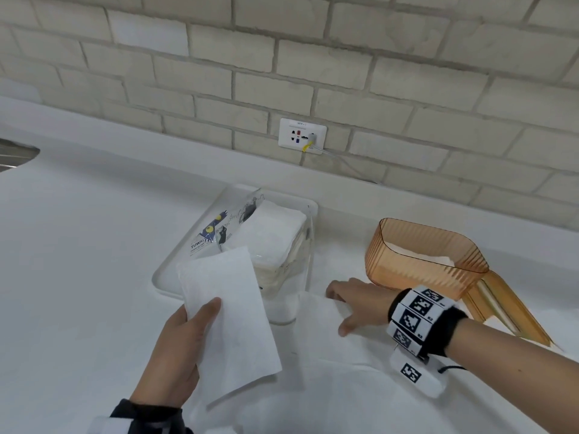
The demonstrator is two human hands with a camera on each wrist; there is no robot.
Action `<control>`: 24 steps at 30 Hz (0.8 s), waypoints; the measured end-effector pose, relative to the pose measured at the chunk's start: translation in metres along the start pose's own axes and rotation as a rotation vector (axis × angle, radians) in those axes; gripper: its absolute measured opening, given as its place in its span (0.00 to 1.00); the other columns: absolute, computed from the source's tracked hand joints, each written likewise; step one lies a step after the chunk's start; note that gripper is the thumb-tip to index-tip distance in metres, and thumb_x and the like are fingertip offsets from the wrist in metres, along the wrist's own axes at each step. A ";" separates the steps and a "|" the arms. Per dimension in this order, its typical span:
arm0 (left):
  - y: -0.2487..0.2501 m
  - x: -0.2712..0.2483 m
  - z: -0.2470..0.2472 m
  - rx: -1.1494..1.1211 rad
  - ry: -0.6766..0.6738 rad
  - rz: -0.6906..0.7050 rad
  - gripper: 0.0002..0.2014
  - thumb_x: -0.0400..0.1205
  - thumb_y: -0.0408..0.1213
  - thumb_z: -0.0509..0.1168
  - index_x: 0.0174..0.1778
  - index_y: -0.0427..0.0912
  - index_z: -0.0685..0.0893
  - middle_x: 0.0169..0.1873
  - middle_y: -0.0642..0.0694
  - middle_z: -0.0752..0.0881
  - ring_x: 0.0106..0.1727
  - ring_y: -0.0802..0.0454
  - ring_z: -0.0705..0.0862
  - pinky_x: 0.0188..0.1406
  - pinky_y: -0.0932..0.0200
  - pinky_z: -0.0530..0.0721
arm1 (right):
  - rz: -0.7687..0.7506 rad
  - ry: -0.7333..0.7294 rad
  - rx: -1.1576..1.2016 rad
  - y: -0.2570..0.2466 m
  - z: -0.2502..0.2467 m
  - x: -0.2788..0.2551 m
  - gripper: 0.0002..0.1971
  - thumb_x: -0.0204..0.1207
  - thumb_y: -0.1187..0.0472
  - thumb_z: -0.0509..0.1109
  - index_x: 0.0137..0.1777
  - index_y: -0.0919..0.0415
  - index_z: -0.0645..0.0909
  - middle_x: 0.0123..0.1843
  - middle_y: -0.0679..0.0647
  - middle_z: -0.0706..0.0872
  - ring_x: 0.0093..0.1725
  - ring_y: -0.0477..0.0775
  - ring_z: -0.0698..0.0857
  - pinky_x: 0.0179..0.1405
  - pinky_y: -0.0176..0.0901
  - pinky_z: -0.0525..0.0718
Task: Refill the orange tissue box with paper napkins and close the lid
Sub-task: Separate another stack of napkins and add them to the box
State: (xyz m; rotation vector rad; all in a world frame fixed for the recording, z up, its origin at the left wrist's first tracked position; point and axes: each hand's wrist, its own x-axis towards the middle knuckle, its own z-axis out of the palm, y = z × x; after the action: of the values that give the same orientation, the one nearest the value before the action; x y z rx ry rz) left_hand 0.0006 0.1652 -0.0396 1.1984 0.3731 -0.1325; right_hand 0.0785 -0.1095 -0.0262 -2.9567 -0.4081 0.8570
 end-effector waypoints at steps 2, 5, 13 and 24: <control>0.000 0.005 0.006 0.010 -0.019 0.002 0.09 0.83 0.35 0.64 0.55 0.37 0.84 0.46 0.41 0.92 0.49 0.41 0.89 0.46 0.47 0.84 | 0.023 -0.033 -0.026 0.000 0.001 -0.003 0.30 0.72 0.48 0.73 0.71 0.57 0.69 0.67 0.56 0.74 0.66 0.58 0.74 0.63 0.49 0.72; -0.002 0.013 0.013 0.041 -0.046 0.008 0.08 0.83 0.34 0.64 0.55 0.38 0.85 0.46 0.42 0.92 0.50 0.41 0.89 0.47 0.48 0.84 | 0.002 -0.030 0.048 0.002 -0.007 -0.012 0.23 0.76 0.51 0.71 0.67 0.60 0.74 0.66 0.55 0.78 0.66 0.55 0.76 0.58 0.41 0.72; -0.019 0.022 0.055 0.185 -0.144 0.028 0.10 0.86 0.31 0.58 0.53 0.42 0.85 0.47 0.43 0.91 0.51 0.43 0.88 0.54 0.46 0.84 | -0.185 0.352 1.182 0.016 -0.059 -0.078 0.16 0.74 0.61 0.70 0.62 0.59 0.79 0.57 0.53 0.89 0.54 0.53 0.89 0.52 0.42 0.87; -0.024 -0.012 0.131 -0.047 -0.408 -0.054 0.21 0.88 0.51 0.49 0.60 0.48 0.84 0.52 0.51 0.91 0.54 0.55 0.89 0.55 0.54 0.82 | 0.099 0.744 0.979 -0.009 0.009 -0.073 0.12 0.82 0.56 0.61 0.56 0.65 0.76 0.48 0.56 0.83 0.47 0.54 0.81 0.46 0.40 0.75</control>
State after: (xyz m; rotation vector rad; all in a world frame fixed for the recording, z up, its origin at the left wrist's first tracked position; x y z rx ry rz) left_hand 0.0106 0.0342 -0.0157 1.0842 0.0498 -0.4054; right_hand 0.0121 -0.1201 0.0049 -2.1195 0.1707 -0.1118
